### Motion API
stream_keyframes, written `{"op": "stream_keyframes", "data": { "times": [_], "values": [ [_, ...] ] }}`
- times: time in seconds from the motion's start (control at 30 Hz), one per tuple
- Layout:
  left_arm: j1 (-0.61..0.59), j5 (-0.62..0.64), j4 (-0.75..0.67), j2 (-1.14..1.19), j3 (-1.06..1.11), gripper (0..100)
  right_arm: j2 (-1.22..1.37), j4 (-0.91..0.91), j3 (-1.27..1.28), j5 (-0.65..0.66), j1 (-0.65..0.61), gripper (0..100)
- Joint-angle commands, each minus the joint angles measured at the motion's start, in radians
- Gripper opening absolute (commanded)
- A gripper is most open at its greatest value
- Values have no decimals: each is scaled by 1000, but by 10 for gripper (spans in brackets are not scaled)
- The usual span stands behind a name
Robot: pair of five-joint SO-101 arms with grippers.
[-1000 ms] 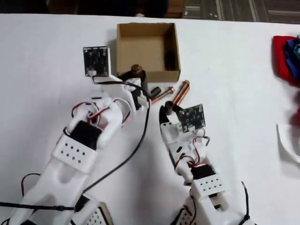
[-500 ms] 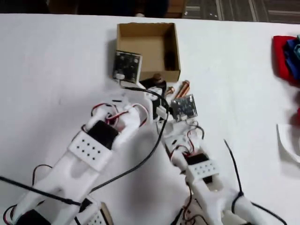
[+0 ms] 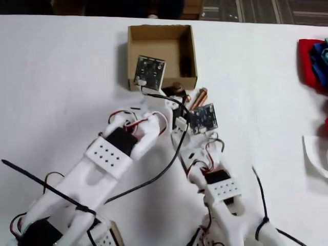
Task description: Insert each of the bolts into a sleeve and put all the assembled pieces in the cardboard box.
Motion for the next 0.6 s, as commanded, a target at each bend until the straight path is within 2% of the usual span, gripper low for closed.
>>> {"op": "stream_keyframes", "data": {
  "times": [0.0, 0.37, 0.57],
  "values": [
    [9, 5, -21, 2, -56, 24, -88, -16, 9, -8, 5, 20],
    [11, 3, -11, 3, -45, 24, -110, -1, 20, -8, -28, 20],
    [54, 2, 123, 3, -45, 24, -107, -1, 20, -8, -25, 20]
  ]
}}
